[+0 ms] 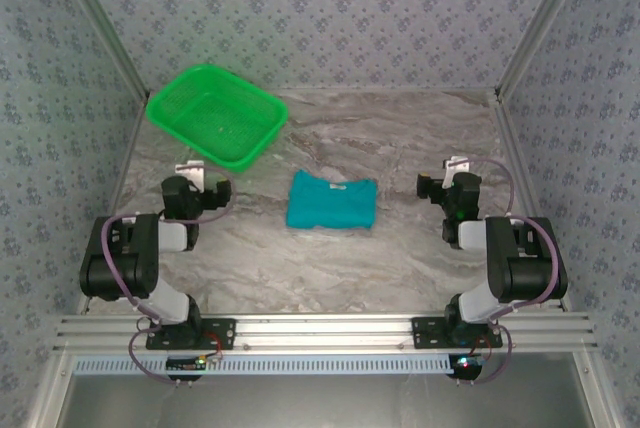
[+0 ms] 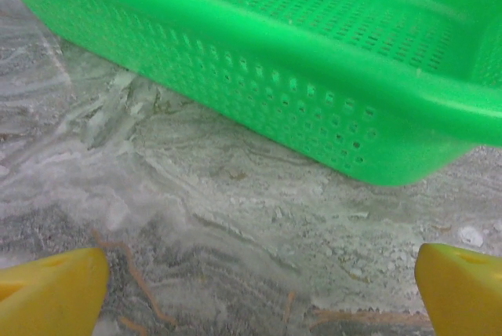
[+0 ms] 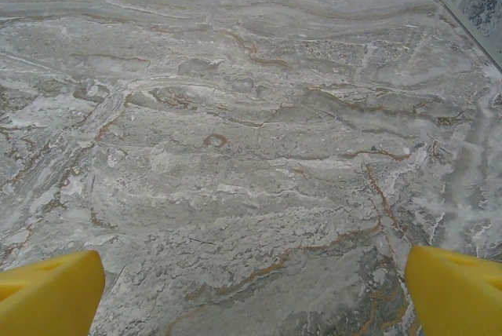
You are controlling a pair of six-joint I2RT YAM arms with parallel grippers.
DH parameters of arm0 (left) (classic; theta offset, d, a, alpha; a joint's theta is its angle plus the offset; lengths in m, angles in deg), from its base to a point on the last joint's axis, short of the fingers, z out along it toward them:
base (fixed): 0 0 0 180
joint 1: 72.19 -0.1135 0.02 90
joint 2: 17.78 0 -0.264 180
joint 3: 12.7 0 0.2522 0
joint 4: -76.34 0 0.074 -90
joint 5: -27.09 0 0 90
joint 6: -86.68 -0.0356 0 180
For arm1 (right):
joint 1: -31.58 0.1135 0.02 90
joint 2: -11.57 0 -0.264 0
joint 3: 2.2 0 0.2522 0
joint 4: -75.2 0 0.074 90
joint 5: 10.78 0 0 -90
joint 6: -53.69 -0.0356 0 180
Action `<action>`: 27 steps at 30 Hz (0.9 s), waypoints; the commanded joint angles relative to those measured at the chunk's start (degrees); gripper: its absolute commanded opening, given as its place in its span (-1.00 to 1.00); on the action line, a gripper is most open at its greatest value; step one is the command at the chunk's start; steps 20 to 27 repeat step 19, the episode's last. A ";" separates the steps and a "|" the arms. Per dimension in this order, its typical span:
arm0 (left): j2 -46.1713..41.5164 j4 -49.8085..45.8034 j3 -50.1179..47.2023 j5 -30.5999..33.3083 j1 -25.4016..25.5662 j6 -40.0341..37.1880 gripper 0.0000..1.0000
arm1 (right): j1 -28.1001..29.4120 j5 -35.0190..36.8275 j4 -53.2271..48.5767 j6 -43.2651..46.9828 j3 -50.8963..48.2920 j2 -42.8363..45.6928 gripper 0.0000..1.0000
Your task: Fold the inside-out t-shirt
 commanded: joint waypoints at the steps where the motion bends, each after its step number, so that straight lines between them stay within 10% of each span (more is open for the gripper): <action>1: -0.50 0.71 1.35 -0.40 -0.34 0.95 1.00 | -0.41 -0.52 0.51 0.42 0.16 -0.01 1.00; 27: -0.64 1.34 1.01 -0.85 -0.30 0.86 0.99 | 0.02 1.53 0.92 0.17 -0.13 -0.01 1.00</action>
